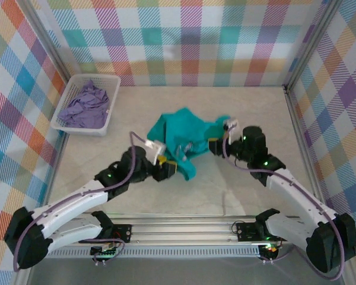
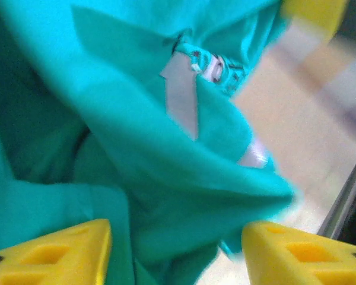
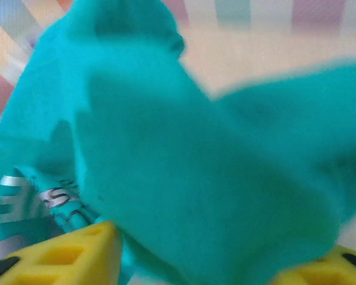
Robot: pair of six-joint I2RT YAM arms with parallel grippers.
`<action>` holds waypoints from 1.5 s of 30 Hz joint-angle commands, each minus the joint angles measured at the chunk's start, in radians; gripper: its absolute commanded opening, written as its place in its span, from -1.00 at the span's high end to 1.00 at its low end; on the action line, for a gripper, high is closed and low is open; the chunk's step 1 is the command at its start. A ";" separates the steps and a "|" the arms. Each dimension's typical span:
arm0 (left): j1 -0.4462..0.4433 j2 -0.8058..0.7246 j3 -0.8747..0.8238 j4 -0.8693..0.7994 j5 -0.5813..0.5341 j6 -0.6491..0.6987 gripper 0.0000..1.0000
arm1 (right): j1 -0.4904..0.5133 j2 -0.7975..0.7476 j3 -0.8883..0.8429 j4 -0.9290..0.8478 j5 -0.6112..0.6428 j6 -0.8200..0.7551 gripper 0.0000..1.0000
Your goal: Fold the inside-out t-shirt
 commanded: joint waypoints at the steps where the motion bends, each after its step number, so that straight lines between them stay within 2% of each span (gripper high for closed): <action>1: -0.014 -0.046 0.003 -0.162 -0.083 -0.051 -0.43 | 0.004 -0.062 -0.053 -0.072 0.007 0.047 -0.13; 5: 0.002 -0.067 0.069 -0.299 -0.267 -0.143 -0.57 | 0.080 -0.042 -0.032 -0.072 -0.021 0.059 -0.14; 6: 0.022 -0.054 0.080 -0.306 -0.274 -0.170 -0.58 | 0.104 -0.018 -0.022 -0.057 -0.018 0.053 -0.15; 11: 0.158 0.092 0.127 -0.256 -0.204 -0.278 -0.59 | 0.175 0.225 0.096 -0.002 -0.012 0.022 -0.17; 14: 0.238 0.184 0.161 -0.245 -0.166 -0.300 -0.58 | 0.224 0.402 0.214 -0.016 0.008 -0.012 -0.18; 18: 0.332 0.253 0.135 -0.151 -0.086 -0.317 -0.56 | 0.277 0.583 0.330 0.019 -0.012 -0.018 -0.18; 21: 0.349 0.330 0.158 -0.149 -0.055 -0.307 -0.53 | 0.297 0.713 0.421 0.027 -0.048 0.016 -0.18; 25: 0.359 0.348 0.150 -0.151 -0.100 -0.296 -0.53 | 0.322 0.870 0.528 0.037 -0.021 0.072 -0.16; 26: 0.363 0.344 0.145 -0.159 -0.113 -0.291 -0.53 | 0.322 0.907 0.557 0.019 0.011 0.090 -0.10; 27: 0.365 0.337 0.142 -0.168 -0.130 -0.286 -0.53 | 0.321 0.930 0.580 0.009 0.032 0.086 0.08; 29: 0.366 0.312 0.128 -0.178 -0.138 -0.279 -0.53 | 0.318 0.929 0.587 -0.008 0.075 0.069 0.60; 30: 0.366 0.292 0.120 -0.177 -0.138 -0.275 -0.52 | 0.312 0.906 0.569 -0.001 0.084 0.058 0.79; 32: 0.365 0.254 0.103 -0.153 -0.118 -0.256 -0.53 | 0.292 0.829 0.513 0.023 0.058 0.048 0.99; 37: 0.351 0.205 0.061 -0.016 -0.044 -0.200 -0.51 | 0.234 0.590 0.327 0.120 -0.126 0.052 1.00; 40: 0.317 0.261 0.093 0.024 -0.017 -0.154 -0.51 | 0.208 0.514 0.272 0.123 -0.213 0.072 1.00; 45: 0.239 0.385 0.195 -0.017 -0.047 -0.022 -0.53 | 0.153 0.440 0.216 0.120 -0.258 0.111 1.00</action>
